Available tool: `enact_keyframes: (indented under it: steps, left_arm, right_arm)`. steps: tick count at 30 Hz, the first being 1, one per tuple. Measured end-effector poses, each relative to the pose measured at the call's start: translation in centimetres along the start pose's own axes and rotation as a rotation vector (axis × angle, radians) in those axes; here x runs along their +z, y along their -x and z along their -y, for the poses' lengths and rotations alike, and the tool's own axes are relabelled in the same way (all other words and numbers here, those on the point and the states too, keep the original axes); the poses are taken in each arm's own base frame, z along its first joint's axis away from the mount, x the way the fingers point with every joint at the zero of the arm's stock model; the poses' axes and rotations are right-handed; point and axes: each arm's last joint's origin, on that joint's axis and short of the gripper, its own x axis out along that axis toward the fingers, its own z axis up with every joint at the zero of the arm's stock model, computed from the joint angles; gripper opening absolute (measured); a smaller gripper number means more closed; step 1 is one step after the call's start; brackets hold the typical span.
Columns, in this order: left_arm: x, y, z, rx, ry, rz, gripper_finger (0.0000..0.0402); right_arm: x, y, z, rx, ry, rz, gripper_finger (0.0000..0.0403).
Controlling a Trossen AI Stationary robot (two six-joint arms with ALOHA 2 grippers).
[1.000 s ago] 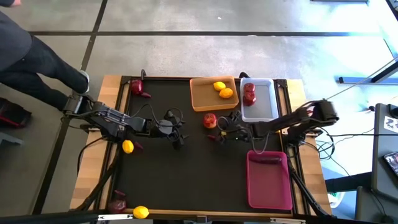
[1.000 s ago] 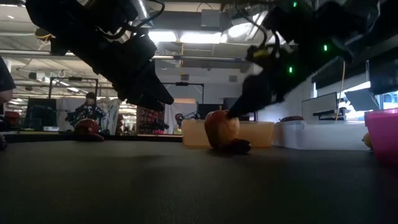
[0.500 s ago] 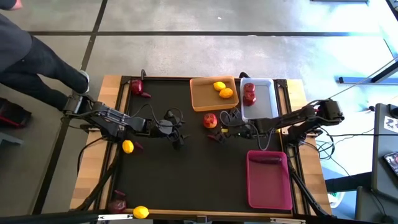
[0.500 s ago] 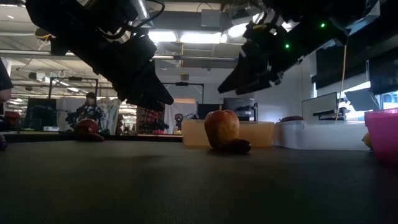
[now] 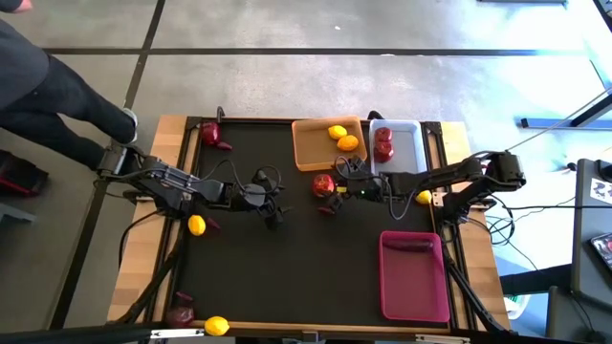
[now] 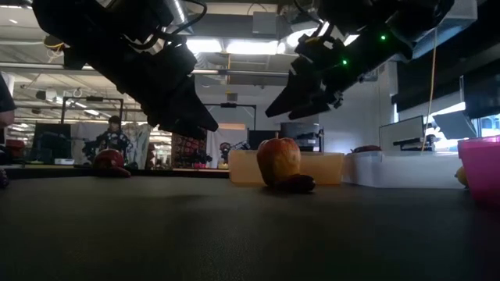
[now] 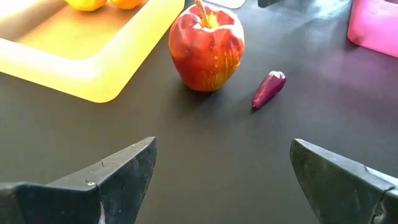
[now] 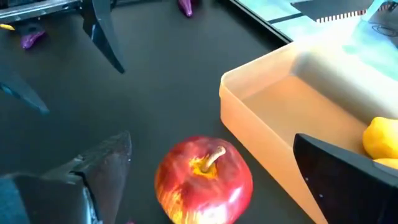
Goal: Sort produce into baskets
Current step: Put the red apple into the white bin
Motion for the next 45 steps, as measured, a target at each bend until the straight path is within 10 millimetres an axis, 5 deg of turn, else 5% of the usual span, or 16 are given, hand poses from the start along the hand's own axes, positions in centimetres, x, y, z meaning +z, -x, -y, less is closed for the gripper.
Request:
enact_keyframes:
  steps: [13, 20, 45]
  left_arm:
    - [0.0, 0.0, 0.0, -0.001, 0.001, 0.002, 0.0363]
    - [0.0, 0.0, 0.0, 0.0, 0.014, -0.004, 0.0363]
    - [0.0, 0.0, 0.0, -0.002, 0.003, 0.0, 0.0363]
  right_arm:
    - [1.6, -2.5, 0.8, 0.02, -0.055, -0.04, 0.0396]
    - [2.2, -3.8, 0.2, -0.077, 0.005, -0.208, 0.0396]
    - [0.0, -4.4, 0.2, -0.029, -0.067, -0.245, 0.0396]
